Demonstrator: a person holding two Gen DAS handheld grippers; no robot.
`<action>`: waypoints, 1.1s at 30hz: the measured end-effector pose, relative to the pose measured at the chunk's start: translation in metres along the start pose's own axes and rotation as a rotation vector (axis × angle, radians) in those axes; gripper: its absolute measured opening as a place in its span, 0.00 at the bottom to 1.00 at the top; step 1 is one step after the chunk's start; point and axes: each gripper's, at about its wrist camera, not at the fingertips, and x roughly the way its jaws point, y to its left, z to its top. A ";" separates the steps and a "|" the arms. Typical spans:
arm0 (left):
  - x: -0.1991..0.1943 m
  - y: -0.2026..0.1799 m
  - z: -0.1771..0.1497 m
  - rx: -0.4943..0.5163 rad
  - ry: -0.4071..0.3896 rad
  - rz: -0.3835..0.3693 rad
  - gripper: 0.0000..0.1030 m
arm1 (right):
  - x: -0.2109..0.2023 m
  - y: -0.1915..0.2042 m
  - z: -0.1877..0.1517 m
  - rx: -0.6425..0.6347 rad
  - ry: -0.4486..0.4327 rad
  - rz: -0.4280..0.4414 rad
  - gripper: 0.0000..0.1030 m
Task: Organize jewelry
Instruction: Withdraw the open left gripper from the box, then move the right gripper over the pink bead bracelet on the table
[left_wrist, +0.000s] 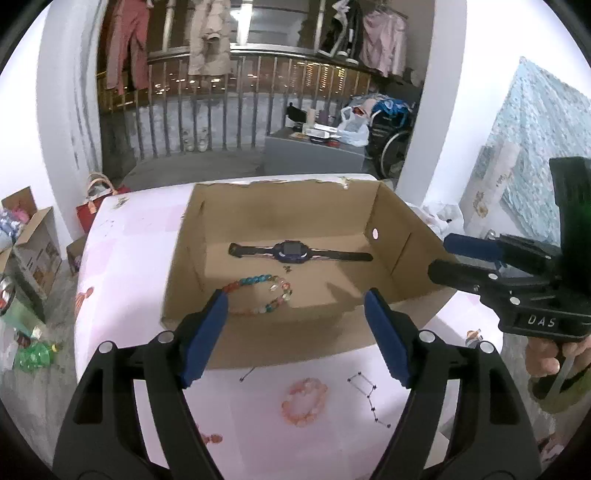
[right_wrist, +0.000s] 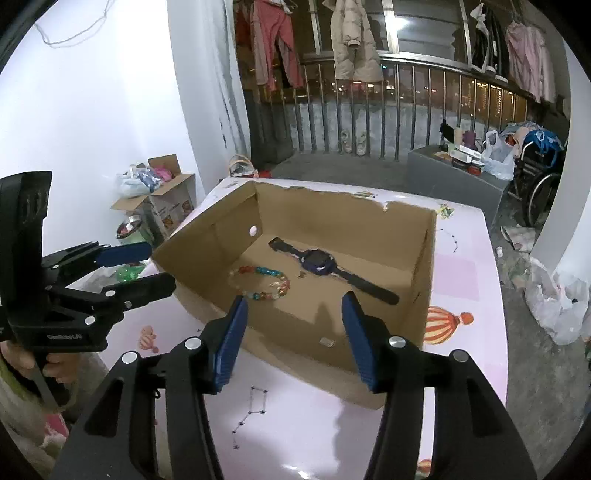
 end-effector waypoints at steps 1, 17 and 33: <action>-0.003 0.001 -0.001 -0.005 -0.002 0.005 0.71 | -0.001 0.003 -0.002 0.004 0.001 0.006 0.51; -0.017 0.043 -0.052 -0.100 0.056 0.095 0.75 | 0.014 0.034 -0.039 0.066 0.073 0.072 0.51; -0.012 0.074 -0.130 -0.109 0.079 0.121 0.75 | 0.069 0.063 -0.071 0.122 0.199 0.121 0.49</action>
